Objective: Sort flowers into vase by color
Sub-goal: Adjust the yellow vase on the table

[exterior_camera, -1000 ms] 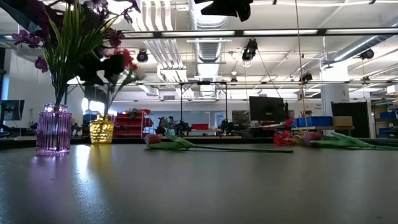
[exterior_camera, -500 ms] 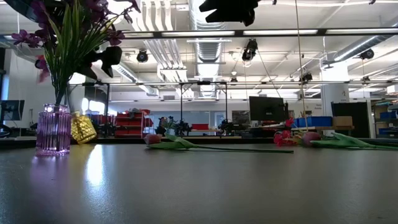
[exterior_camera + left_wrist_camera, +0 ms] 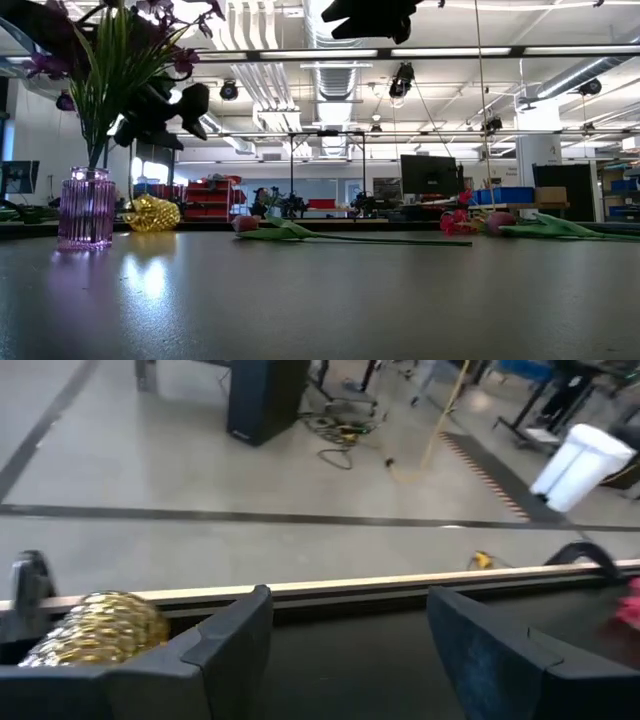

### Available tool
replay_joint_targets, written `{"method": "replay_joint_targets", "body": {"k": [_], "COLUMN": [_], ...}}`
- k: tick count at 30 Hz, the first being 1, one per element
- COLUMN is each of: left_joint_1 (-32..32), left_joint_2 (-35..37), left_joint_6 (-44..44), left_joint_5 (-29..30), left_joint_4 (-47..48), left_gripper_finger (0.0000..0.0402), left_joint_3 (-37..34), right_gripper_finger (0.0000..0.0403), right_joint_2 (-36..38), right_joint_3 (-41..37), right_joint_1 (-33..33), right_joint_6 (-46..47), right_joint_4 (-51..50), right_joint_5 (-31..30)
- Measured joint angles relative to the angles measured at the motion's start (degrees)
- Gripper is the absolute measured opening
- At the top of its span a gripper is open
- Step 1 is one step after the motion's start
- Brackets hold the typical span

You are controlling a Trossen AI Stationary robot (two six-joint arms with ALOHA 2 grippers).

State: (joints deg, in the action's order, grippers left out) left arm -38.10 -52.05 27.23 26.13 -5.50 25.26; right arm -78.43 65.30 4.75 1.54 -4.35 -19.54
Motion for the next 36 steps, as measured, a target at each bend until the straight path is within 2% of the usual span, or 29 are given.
{"method": "replay_joint_targets", "body": {"k": [10, 14, 17, 24, 26, 32, 36], "left_joint_1": [2.5, 2.3, 2.3, 2.3, 2.3, 2.3, 2.3], "left_joint_2": [-2.3, -2.3, -2.5, -4.2, -4.5, -4.4, -4.6], "left_joint_6": [-3.8, -5.1, -6.1, -4.4, -4.2, -4.7, -5.2], "left_joint_5": [1.6, 3.4, 3.6, 3.8, 4.1, 7.3, 8.8], "left_joint_4": [-1.8, -0.7, 0.6, 4.2, 4.3, 7.5, 14.7], "left_gripper_finger": [0.0263, 0.0252, 0.0213, 0.0031, 0.0011, 0.0047, 0.0080], "left_joint_3": [1.2, 1.2, 1.2, 1.3, 1.3, 1.3, 2.3], "right_gripper_finger": [0.0228, 0.0228, 0.0228, 0.0228, 0.0228, 0.0228, 0.0233], "right_joint_2": [0.0, -0.1, -0.1, -0.1, -0.4, -3.4, -5.4], "right_joint_3": [-0.3, -1.0, -1.3, -1.4, -1.4, -0.9, 0.6], "right_joint_1": [0.0, 0.0, 0.0, 0.0, -0.1, -1.7, -4.0], "right_joint_6": [-0.7, 0.0, 0.0, 0.0, 0.8, 1.5, 1.5], "right_joint_4": [-5.4, -6.2, -6.2, -5.8, -5.3, -5.2, -4.5], "right_joint_5": [0.2, 0.2, 0.2, 0.2, 0.1, 0.5, 2.2]}}
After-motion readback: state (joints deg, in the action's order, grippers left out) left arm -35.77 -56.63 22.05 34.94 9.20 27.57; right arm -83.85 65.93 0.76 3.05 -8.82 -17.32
